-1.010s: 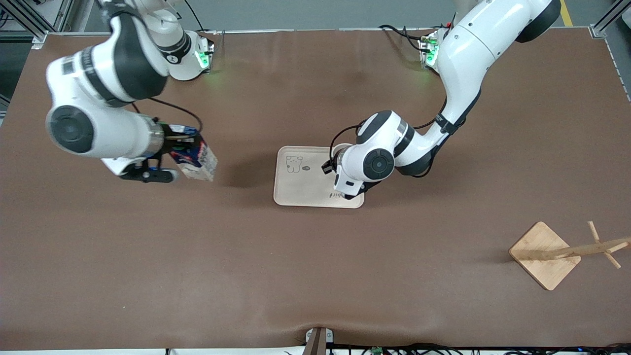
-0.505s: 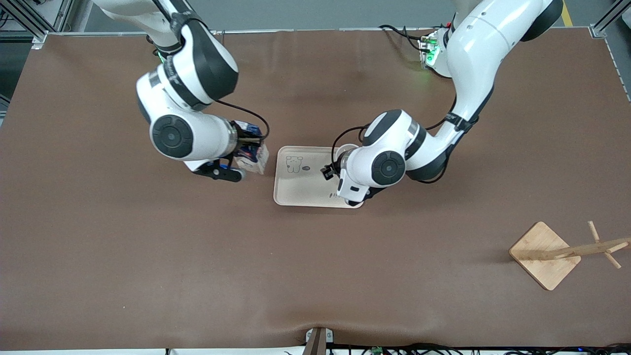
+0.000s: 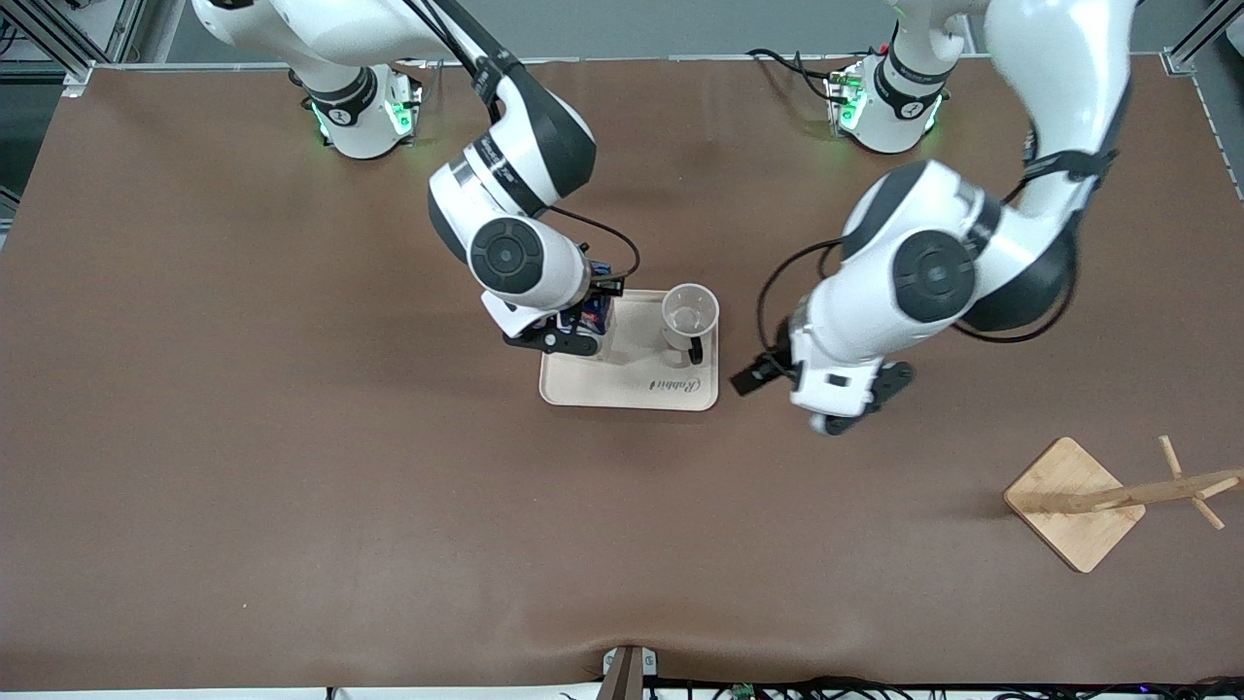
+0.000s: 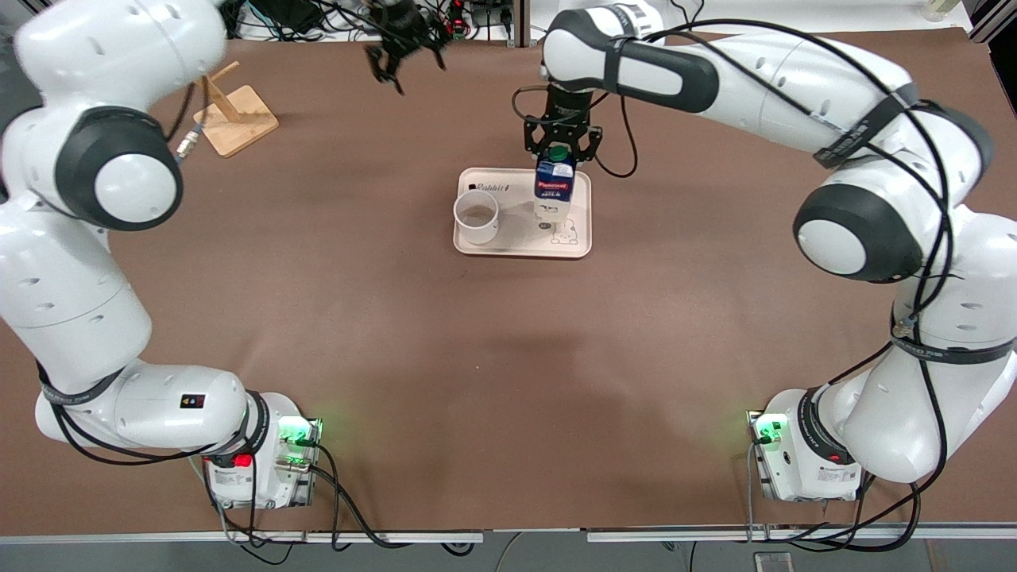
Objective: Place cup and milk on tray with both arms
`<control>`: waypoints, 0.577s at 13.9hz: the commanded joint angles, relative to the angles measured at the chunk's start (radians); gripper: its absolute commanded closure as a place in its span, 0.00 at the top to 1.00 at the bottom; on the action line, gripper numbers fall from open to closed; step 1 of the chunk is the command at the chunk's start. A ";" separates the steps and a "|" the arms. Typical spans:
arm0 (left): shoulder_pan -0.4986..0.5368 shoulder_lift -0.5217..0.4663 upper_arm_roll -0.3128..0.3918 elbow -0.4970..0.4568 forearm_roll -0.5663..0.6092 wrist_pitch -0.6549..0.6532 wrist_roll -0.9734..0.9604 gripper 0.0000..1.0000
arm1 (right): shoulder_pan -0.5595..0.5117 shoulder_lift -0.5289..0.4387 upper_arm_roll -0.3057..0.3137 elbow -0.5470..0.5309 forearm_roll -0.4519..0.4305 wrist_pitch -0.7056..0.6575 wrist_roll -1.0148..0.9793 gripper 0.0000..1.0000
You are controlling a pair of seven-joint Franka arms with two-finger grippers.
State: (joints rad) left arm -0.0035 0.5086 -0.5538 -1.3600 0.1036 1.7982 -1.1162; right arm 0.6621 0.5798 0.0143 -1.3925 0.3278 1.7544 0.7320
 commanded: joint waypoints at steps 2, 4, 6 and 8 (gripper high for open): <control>0.098 -0.094 0.002 -0.022 0.099 -0.072 0.210 1.00 | 0.019 0.074 -0.014 0.075 -0.003 -0.026 -0.063 0.29; 0.149 -0.127 0.002 -0.022 0.168 -0.098 0.338 1.00 | 0.025 0.081 -0.013 0.070 -0.070 -0.029 -0.095 0.29; 0.198 -0.165 0.000 -0.022 0.177 -0.115 0.441 1.00 | 0.036 0.081 -0.013 0.049 -0.095 -0.032 -0.088 0.37; 0.236 -0.206 -0.001 -0.021 0.177 -0.135 0.544 1.00 | 0.036 0.091 -0.013 0.046 -0.093 -0.024 -0.082 0.91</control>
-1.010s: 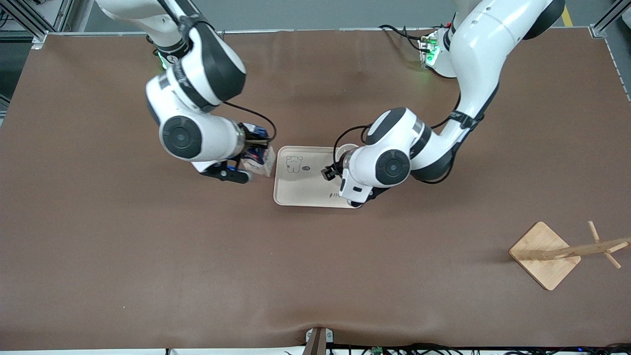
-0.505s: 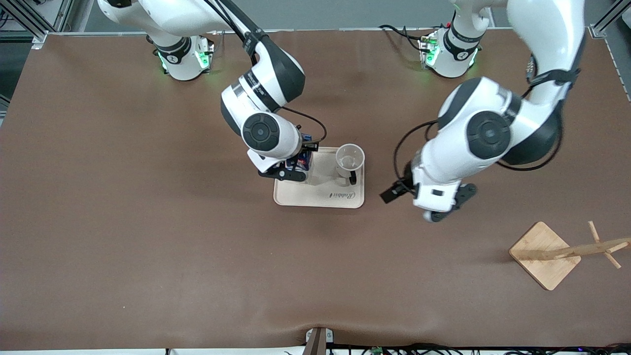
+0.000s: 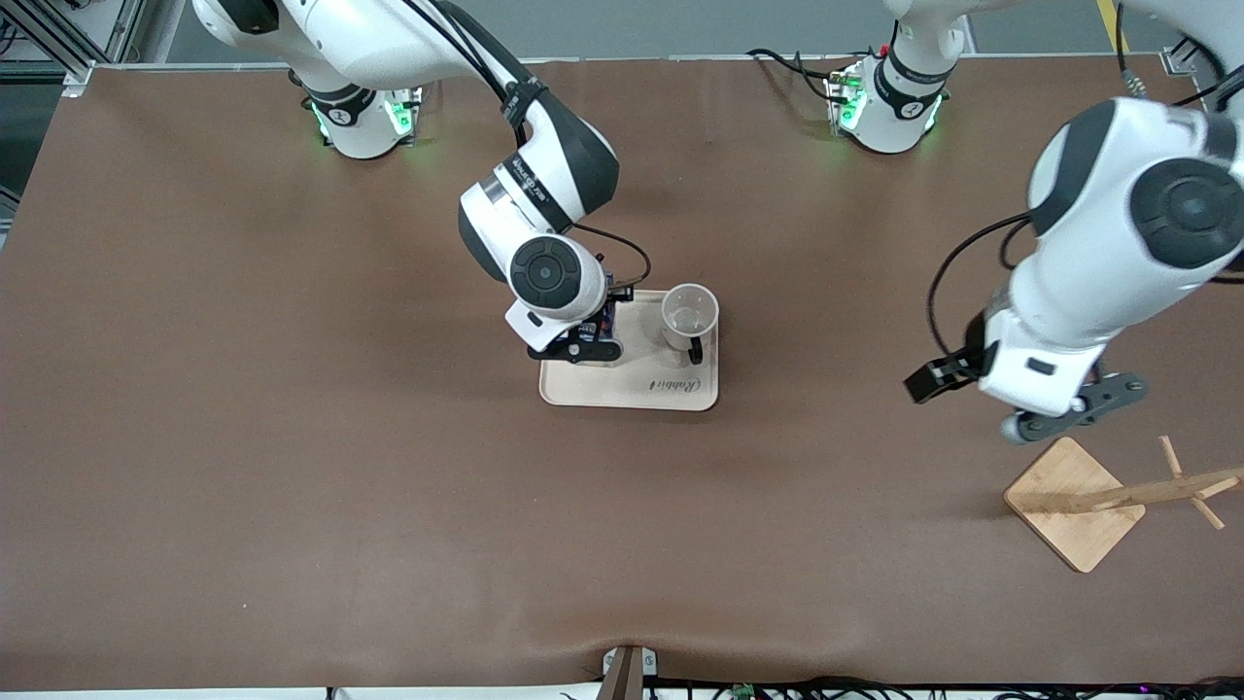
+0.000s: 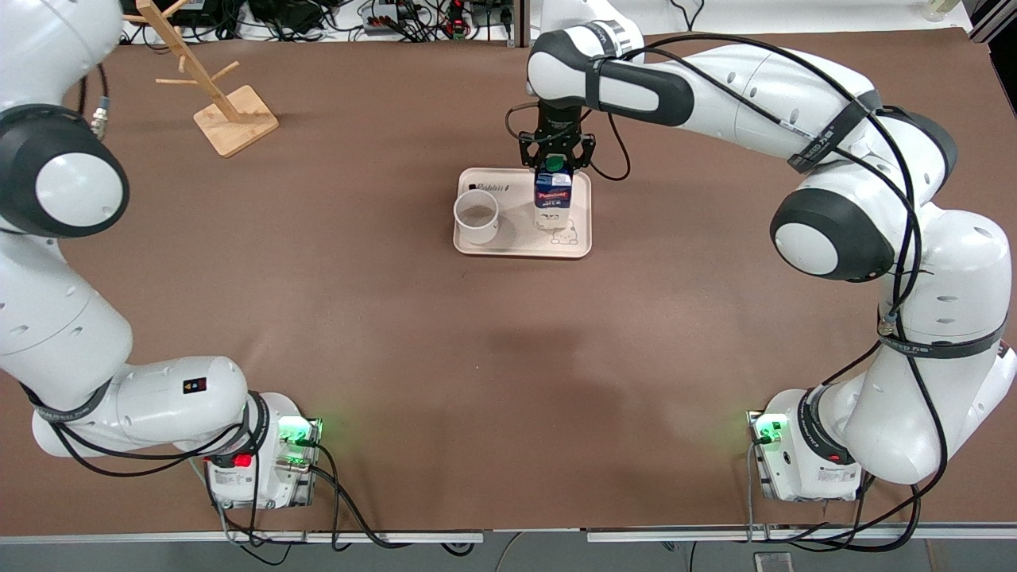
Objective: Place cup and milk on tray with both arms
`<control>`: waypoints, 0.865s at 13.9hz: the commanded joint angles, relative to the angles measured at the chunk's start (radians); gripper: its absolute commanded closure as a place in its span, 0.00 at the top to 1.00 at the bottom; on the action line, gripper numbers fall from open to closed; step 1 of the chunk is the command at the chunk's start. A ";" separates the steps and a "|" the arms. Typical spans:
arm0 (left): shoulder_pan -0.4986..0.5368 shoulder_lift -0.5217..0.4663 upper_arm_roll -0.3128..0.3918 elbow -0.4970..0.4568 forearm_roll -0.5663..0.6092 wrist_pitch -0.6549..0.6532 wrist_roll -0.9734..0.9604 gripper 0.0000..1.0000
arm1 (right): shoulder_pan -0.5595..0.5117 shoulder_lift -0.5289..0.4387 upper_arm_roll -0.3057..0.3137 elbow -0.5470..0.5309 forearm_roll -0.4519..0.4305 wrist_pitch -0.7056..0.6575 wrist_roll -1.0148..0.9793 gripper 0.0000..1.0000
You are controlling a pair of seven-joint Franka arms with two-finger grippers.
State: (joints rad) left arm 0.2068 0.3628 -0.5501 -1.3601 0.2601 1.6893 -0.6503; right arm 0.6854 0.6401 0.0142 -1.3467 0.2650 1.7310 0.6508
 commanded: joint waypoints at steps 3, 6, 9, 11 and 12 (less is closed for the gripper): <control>0.092 -0.125 -0.007 -0.020 0.008 -0.085 0.219 1.00 | 0.013 0.030 -0.013 0.006 -0.027 -0.001 0.000 1.00; 0.088 -0.201 0.057 -0.030 0.002 -0.123 0.397 1.00 | 0.008 0.026 -0.013 0.011 -0.026 -0.007 -0.005 1.00; -0.070 -0.266 0.276 -0.043 -0.077 -0.186 0.500 1.00 | 0.005 0.024 -0.013 0.012 -0.024 -0.010 -0.007 1.00; -0.148 -0.310 0.416 -0.072 -0.163 -0.206 0.531 1.00 | -0.001 0.021 -0.013 0.015 -0.024 -0.013 -0.008 1.00; -0.182 -0.339 0.459 -0.104 -0.177 -0.206 0.531 1.00 | -0.001 0.021 -0.013 0.017 -0.024 -0.013 -0.008 1.00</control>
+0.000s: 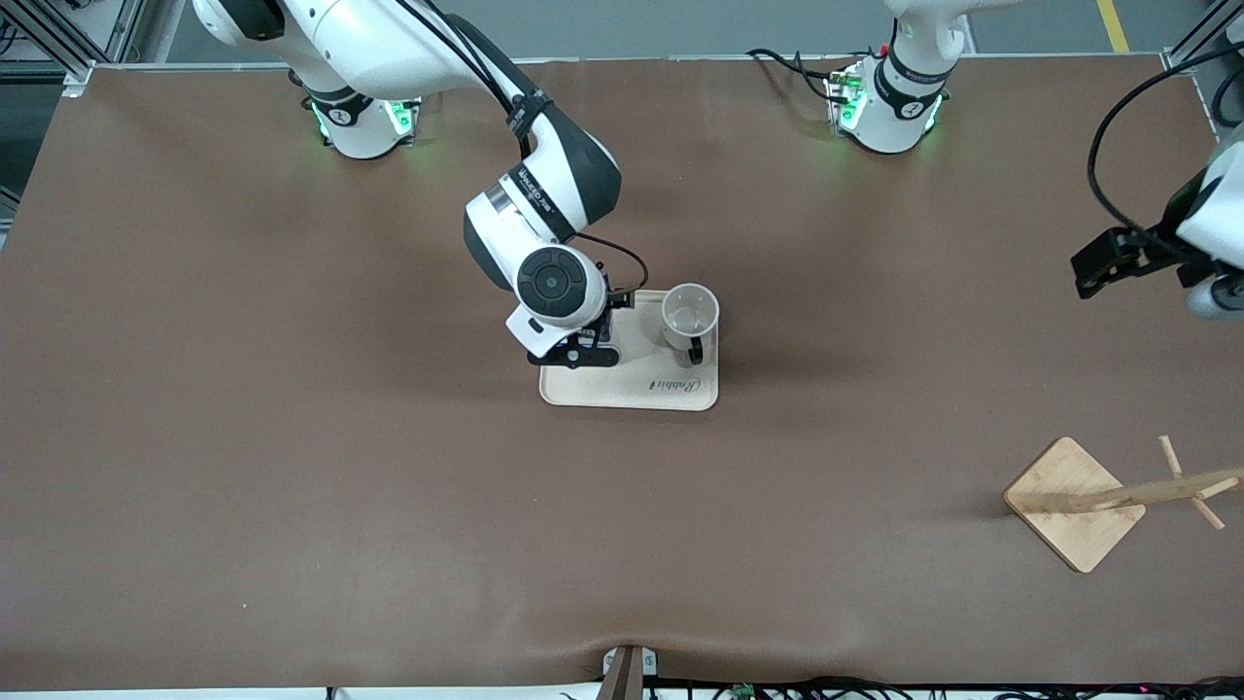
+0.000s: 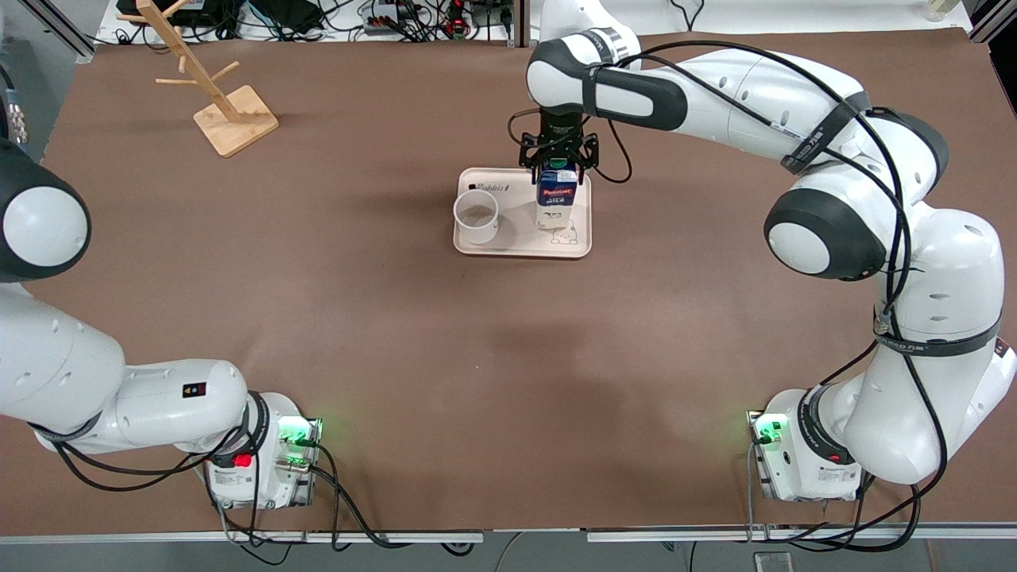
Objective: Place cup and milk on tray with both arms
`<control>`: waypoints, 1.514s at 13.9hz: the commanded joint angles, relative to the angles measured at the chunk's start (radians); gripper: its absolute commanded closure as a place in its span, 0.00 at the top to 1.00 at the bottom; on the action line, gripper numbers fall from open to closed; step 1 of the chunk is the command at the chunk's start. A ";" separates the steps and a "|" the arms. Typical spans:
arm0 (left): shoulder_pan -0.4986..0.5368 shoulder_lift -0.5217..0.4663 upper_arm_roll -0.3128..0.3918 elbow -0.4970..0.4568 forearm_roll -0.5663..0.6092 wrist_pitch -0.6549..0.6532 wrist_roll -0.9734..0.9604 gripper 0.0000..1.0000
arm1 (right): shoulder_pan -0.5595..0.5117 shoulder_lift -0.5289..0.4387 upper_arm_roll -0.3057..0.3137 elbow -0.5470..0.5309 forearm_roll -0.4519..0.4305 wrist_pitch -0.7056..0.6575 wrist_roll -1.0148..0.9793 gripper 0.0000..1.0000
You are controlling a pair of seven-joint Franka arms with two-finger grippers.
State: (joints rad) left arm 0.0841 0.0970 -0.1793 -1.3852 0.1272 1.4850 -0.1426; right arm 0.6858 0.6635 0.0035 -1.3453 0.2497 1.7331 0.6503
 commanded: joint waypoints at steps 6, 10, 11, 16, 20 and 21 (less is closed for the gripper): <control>-0.064 -0.125 0.089 -0.138 -0.073 0.000 0.012 1.00 | -0.012 -0.002 -0.002 0.064 -0.007 -0.088 -0.009 1.00; -0.067 -0.123 0.086 -0.135 -0.080 0.000 0.000 1.00 | -0.037 -0.004 0.003 0.096 -0.006 -0.133 -0.009 1.00; -0.069 -0.120 0.086 -0.135 -0.080 0.001 0.000 1.00 | -0.038 -0.004 0.003 0.101 0.002 -0.136 -0.009 1.00; -0.070 -0.115 0.077 -0.137 -0.101 0.001 0.000 1.00 | -0.043 -0.004 0.003 0.115 0.025 -0.136 -0.009 1.00; -0.069 -0.115 0.040 -0.130 -0.084 -0.003 0.021 1.00 | -0.037 -0.001 0.003 0.115 0.025 -0.129 -0.008 1.00; -0.069 -0.115 0.029 -0.130 -0.080 -0.003 0.020 1.00 | -0.038 -0.001 0.003 0.115 0.025 -0.129 -0.008 1.00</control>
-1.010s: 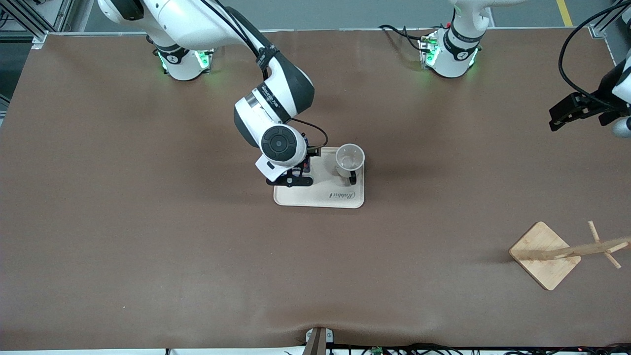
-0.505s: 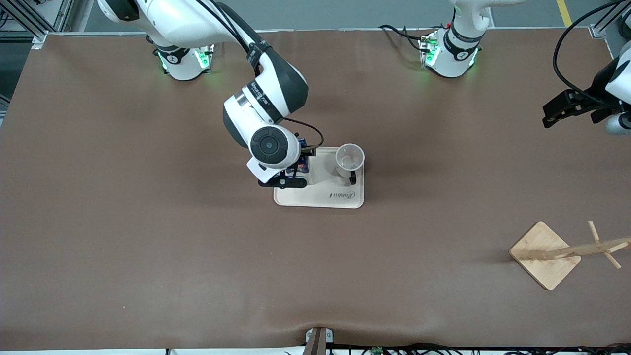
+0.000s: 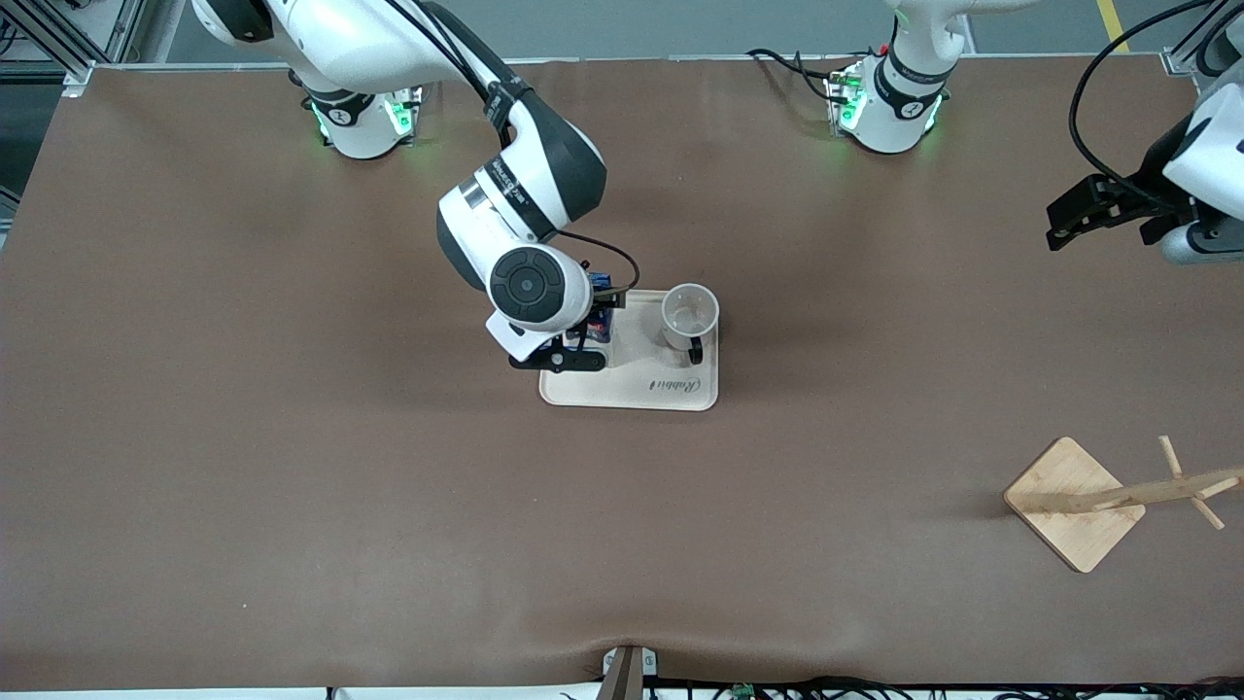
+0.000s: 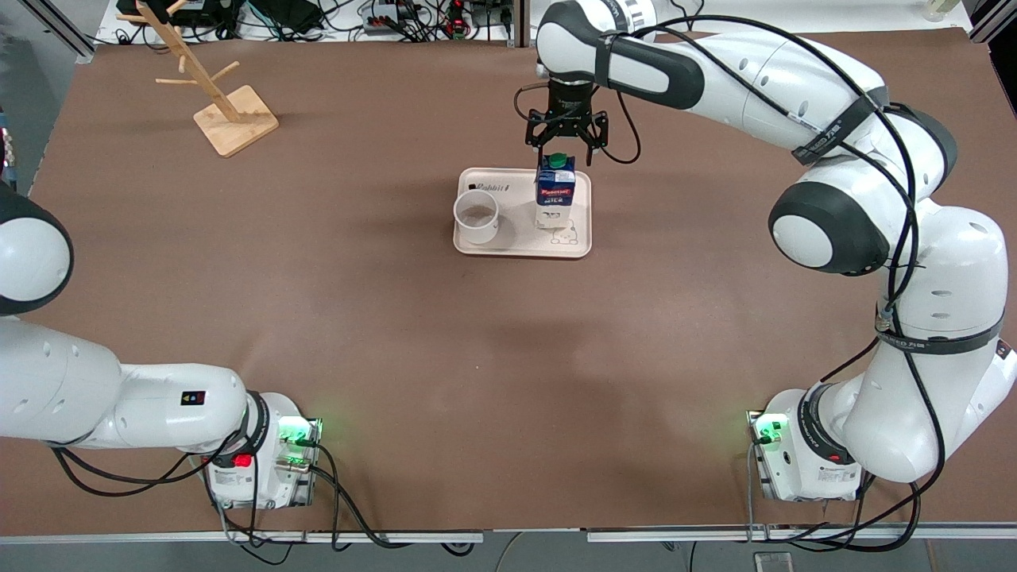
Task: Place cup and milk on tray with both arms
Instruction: 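Set the milk carton upright on the tray and open the right gripper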
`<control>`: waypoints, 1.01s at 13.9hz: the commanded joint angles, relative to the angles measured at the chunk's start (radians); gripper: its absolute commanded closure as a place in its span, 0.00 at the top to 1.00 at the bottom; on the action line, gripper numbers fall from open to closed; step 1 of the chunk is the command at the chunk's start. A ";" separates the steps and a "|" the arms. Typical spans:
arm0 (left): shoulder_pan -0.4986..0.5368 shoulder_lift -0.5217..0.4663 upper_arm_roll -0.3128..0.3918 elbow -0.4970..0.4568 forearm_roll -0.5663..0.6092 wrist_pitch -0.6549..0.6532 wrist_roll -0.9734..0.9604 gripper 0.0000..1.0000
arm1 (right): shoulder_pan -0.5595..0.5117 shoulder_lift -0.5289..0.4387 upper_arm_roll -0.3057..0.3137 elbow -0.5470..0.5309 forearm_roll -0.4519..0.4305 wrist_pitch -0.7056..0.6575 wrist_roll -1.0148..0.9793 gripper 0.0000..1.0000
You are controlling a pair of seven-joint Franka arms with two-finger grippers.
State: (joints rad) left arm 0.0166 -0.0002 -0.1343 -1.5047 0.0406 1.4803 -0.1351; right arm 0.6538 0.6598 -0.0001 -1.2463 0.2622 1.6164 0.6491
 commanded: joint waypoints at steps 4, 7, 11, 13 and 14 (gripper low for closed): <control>-0.001 -0.021 -0.018 -0.017 0.007 0.002 0.017 1.00 | -0.013 0.003 0.005 0.031 0.064 -0.013 -0.005 1.00; 0.000 -0.023 -0.019 -0.015 0.007 0.002 0.017 1.00 | -0.020 0.001 0.000 0.048 0.088 -0.020 -0.006 1.00; 0.002 -0.021 -0.019 -0.017 0.007 0.003 0.017 1.00 | -0.132 -0.063 -0.005 0.123 0.084 -0.029 -0.014 1.00; 0.003 -0.023 -0.019 -0.017 0.005 0.003 0.017 1.00 | -0.213 -0.120 -0.008 0.128 0.057 -0.088 -0.017 1.00; 0.003 -0.023 -0.019 -0.017 0.005 0.002 0.017 1.00 | -0.265 -0.152 -0.006 0.134 0.017 -0.128 -0.023 1.00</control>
State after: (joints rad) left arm 0.0165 -0.0003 -0.1525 -1.5052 0.0408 1.4803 -0.1341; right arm 0.4762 0.5776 -0.0242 -1.1075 0.3165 1.5530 0.6388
